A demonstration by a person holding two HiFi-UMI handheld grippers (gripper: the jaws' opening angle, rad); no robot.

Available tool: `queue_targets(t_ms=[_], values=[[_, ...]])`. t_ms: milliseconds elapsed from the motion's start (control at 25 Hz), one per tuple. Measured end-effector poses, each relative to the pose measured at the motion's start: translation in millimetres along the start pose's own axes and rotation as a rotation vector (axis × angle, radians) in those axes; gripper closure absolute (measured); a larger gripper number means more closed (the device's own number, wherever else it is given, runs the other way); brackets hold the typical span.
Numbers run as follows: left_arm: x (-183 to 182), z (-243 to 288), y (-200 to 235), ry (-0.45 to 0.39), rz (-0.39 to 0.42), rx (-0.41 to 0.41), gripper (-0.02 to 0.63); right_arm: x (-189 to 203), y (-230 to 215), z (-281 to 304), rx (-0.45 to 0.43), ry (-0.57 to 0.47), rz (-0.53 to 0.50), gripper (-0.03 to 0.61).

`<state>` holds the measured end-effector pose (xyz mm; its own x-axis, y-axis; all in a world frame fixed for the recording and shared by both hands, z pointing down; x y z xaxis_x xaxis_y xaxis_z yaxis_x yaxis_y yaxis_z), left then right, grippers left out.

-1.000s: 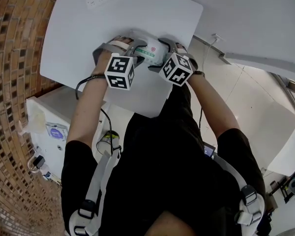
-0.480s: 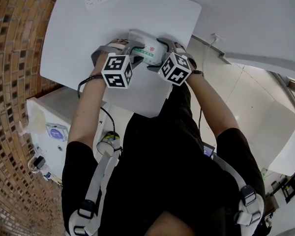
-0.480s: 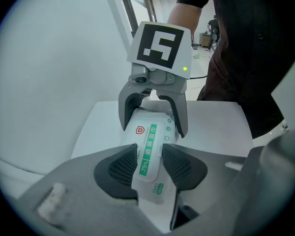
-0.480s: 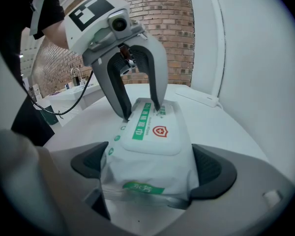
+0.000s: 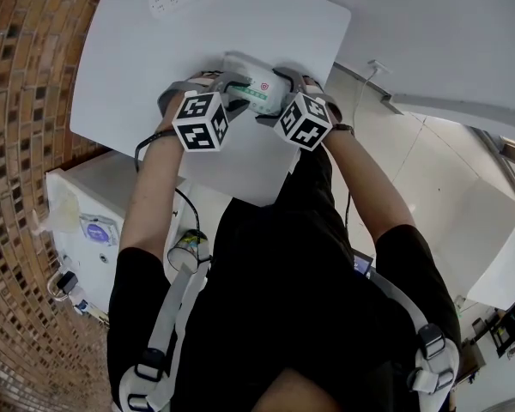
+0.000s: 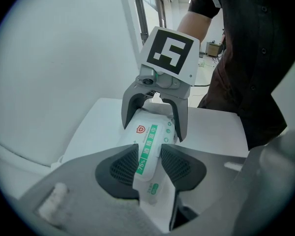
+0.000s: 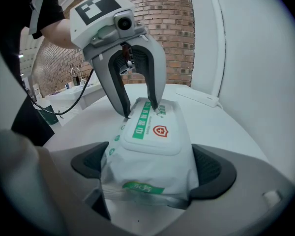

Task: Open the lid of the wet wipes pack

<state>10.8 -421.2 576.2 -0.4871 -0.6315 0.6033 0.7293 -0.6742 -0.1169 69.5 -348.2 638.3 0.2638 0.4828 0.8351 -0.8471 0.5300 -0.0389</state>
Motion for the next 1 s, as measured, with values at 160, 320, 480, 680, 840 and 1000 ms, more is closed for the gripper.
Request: queue_targets(t_ms=[160,320,480,680,840,1000], values=[[1.0,-1.0,1.3,-0.008,-0.035,0.01,0.469,-0.3,0.3,0.1,0.0,-0.001,-0.002,0.057],[-0.1,0.2,1.8,-0.009,-0.031,0.016,0.469,1.1,-0.2,-0.4,-0.001,-0.003,-0.001,0.057],[0.9,-2.7,-0.6,-0.028,-0.02,-0.009,0.48,0.0,-0.3,0.2,0.0,-0.005,-0.001,0.057],[2.3,-2.8,-7.9,-0.068,0.025,-0.067,0.502,1.0,-0.9,-1.1,0.0,-0.008,0.001,0.057],[3.6,-12.3,-2.6,-0.178,-0.116,-0.099,0.517,1.8,-1.3,-0.6,-0.001,-0.007,0.002,0.057],[-3.2,-20.8,5.7,-0.231,-0.136,-0.117,0.525,1.2,-0.6,-0.6,0.004,-0.004,0.0,0.057]])
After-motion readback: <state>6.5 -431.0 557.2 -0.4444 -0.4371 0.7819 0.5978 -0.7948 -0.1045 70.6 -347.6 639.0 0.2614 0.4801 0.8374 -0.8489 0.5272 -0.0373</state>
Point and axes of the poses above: the fingertips, and each gripper's own axes: z forward along the fingers, y to its left, x out of its underside, the point moved 8 cm from there along -z, backward along the fingers, and after that the axes turned 12 degrees about -y, right-handed, at the moved point
